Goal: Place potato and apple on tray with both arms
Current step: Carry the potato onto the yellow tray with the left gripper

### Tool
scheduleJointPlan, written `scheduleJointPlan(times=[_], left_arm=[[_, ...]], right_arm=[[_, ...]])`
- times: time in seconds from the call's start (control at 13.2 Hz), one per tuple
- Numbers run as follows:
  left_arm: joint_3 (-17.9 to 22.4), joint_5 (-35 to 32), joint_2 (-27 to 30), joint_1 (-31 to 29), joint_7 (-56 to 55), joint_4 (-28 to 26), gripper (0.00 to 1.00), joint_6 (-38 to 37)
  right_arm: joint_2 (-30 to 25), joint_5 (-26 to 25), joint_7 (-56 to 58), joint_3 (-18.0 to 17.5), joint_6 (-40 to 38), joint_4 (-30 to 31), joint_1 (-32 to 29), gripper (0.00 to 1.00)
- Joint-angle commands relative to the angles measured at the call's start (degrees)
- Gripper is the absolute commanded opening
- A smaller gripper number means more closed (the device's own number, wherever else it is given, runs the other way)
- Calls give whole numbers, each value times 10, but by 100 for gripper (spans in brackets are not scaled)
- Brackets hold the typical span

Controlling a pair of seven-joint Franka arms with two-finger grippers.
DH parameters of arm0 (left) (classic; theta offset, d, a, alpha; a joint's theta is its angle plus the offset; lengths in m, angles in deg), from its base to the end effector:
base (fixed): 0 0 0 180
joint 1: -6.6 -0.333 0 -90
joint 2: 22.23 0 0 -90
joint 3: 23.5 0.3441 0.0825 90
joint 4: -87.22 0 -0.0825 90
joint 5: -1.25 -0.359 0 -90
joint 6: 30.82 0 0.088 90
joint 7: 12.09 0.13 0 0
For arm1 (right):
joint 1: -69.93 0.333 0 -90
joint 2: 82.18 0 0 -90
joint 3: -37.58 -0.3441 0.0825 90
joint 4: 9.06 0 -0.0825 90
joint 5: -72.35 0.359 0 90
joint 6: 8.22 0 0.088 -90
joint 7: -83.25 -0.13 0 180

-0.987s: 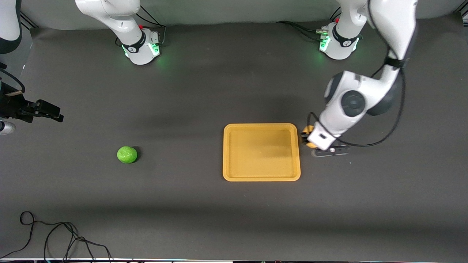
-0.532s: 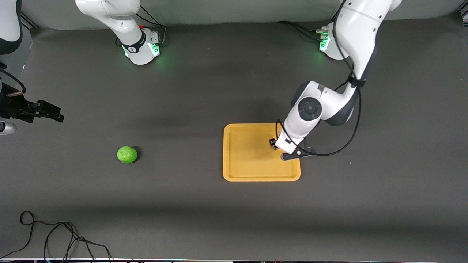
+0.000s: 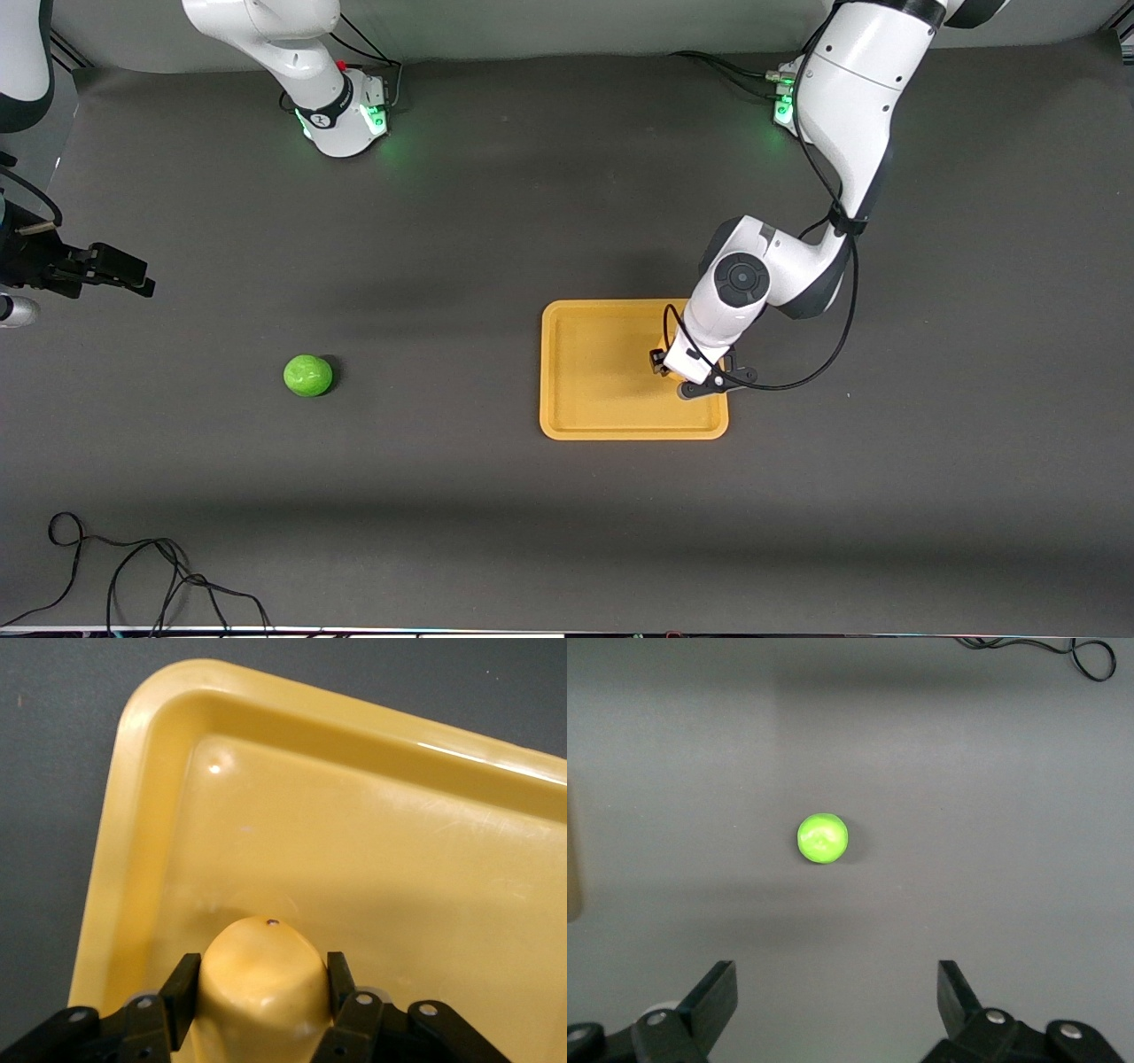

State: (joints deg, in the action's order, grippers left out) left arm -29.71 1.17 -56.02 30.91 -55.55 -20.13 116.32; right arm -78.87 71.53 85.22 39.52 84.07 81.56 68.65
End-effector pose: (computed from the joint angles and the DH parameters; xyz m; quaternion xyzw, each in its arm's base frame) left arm 0.5634 -0.3258 0.2272 0.9906 0.1225 0.0256 0.0557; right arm 0.5493 -0.0322 0.5970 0.9998 -0.0105 -0.0146 0.0075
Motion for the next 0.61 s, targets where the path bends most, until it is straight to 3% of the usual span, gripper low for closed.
scheduleJointPlan(times=[0.0,0.15,0.53], left_arm=[[6,-15,-11,6,-16,12,61,11],[6,-15,-11,6,-16,12,94,11],[8,-16,-3,2,-13,19,98,1]], right_arm=[[0,9,15,2,4,-2,-2,100],[0,7,15,2,4,-2,-2,100],[-1,7,15,2,4,3,-2,100]])
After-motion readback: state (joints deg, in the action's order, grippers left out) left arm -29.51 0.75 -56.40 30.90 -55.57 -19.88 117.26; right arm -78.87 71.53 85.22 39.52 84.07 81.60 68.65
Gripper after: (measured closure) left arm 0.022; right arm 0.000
